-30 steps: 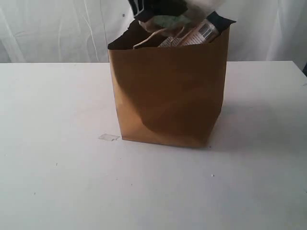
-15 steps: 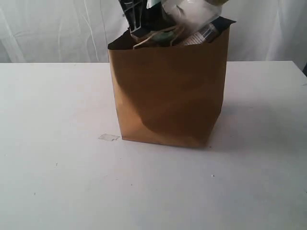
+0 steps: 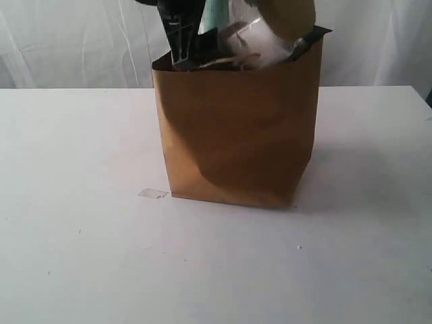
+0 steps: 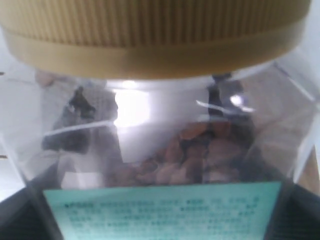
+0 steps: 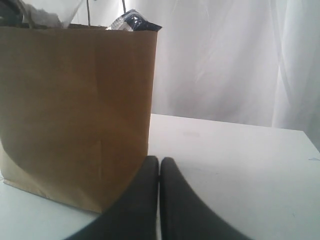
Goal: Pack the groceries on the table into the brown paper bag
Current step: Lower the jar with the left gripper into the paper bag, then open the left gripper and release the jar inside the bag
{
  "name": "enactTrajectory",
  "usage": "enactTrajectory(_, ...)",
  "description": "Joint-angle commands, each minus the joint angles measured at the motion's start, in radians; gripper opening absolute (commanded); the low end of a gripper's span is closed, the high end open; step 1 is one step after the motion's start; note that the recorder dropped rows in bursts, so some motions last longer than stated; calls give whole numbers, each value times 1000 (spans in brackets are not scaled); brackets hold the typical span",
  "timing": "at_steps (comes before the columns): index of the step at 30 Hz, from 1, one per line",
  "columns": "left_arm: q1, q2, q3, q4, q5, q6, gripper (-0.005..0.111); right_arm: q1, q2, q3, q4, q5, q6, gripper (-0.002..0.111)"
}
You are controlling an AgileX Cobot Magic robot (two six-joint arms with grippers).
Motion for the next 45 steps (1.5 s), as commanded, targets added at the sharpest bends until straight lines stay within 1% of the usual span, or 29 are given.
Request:
enactTrajectory(1,1,29,-13,25,-10,16,18,-3,-4,4,2,2,2,0)
enactTrajectory(8,1,31,-13,52,-57,12,45,-3,-4,4,2,2,2,0)
enactTrajectory(12,1,31,-13,90,-57,-69,61,-3,-4,4,2,2,2,0)
enactTrajectory(15,1,31,-13,104,-57,-77,69,-3,-4,4,2,2,2,0)
enactTrajectory(19,1,31,-13,104,-57,-78,73,-3,-4,4,2,2,2,0)
enactTrajectory(40,1,31,-13,100,-41,-95,73,-3,-4,4,2,4,2,0)
enactTrajectory(42,1,31,-13,100,-30,-95,76,-3,-4,4,2,4,2,0)
enactTrajectory(45,1,31,-13,100,-6,-95,89,-3,-4,4,2,4,2,0)
